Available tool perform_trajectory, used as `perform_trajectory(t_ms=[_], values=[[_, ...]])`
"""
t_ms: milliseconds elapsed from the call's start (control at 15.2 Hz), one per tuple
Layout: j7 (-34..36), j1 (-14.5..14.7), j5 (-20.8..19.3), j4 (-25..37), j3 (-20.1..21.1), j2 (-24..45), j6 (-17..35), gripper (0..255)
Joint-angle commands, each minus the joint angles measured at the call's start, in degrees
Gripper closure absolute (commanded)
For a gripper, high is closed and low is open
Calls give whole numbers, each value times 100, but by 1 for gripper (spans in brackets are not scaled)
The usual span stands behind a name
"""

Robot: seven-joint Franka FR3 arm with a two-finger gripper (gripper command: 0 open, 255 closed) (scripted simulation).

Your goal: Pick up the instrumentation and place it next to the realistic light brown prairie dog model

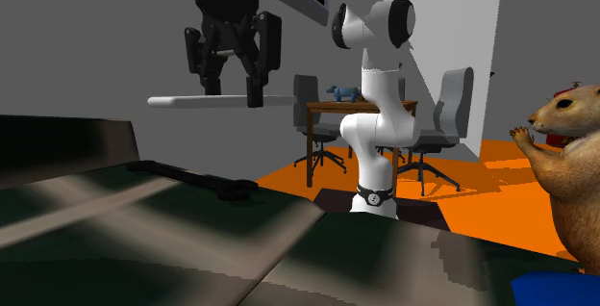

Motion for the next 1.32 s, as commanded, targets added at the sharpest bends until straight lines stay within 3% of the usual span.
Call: perform_trajectory(t_ms=[0,660,1122,1254], values=[[-6,-10,10,234,-4,48,-188,255],[-43,-87,96,1590,-26,448,-1151,255],[-78,-214,223,2971,-43,988,-2000,255],[152,38,90,2151,23,426,-1731,255]])
